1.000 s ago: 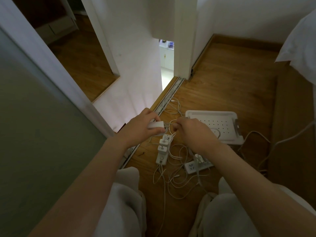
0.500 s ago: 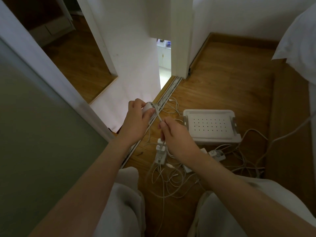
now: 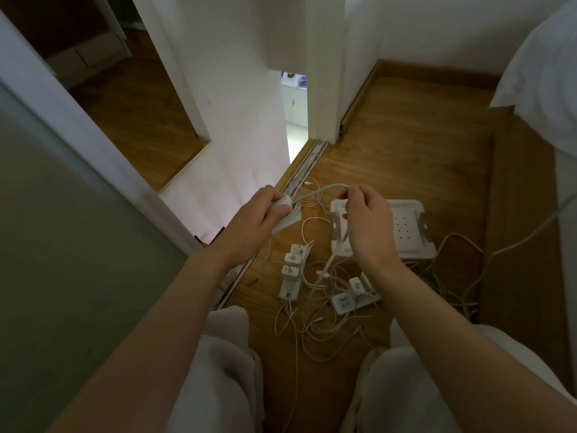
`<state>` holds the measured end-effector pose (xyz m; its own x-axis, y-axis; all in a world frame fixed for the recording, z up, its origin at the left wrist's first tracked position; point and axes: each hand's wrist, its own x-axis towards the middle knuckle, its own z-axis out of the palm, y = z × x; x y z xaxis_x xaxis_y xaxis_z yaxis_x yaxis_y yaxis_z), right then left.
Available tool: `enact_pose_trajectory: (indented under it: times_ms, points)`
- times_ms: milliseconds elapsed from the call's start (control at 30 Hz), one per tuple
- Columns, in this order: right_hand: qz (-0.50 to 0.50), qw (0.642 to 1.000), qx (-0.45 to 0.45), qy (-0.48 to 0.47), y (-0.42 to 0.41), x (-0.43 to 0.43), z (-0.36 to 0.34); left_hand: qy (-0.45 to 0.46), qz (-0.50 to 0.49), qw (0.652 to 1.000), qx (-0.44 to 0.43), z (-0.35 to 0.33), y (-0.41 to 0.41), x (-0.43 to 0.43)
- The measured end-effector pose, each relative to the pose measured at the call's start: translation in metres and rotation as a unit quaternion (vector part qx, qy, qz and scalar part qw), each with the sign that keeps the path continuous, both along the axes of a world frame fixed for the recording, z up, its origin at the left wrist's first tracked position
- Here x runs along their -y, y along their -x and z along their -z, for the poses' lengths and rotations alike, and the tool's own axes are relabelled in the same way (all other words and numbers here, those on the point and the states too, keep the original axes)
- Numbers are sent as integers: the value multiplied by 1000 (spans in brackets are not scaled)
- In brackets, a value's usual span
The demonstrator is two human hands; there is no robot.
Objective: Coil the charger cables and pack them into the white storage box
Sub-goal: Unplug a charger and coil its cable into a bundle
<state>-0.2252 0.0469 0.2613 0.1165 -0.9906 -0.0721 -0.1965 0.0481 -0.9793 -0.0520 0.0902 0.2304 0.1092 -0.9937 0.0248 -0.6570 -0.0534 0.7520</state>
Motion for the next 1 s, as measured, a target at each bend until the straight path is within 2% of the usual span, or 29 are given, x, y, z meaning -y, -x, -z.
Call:
enact_pose_trajectory:
  times_ms: [100,267,367,467,533,600,667,733,867,1000]
  points:
    - [14,1000,5,-4,0,2,0,-2,-12,998,-63,-4,1,0]
    - [40,998,45,-31,0,7,-4,24,20,995,-94,-7,3,-3]
    - [37,994,95,-51,-2,6,-5,30,15,995,-89,-6,3,-3]
    - [-9,994,109,-18,-3,1,-4,36,-15,998,-55,-4,3,1]
    - [-69,995,72,25,-4,-8,-1,48,-43,997,-32,0,2,4]
    - [-157,985,-4,78,-9,-19,9,53,-77,995,-16,5,1,8]
    - [-238,953,-105,153,-17,-32,24,45,-109,993,7,12,-2,11]
    - [-267,929,-165,196,-25,-37,39,21,-128,991,25,16,-2,11]
    - [-292,930,-169,144,-30,-38,47,-20,-146,989,-13,15,0,10]
    - [-300,953,-44,4,-38,-37,44,-50,-172,972,-149,2,13,10]
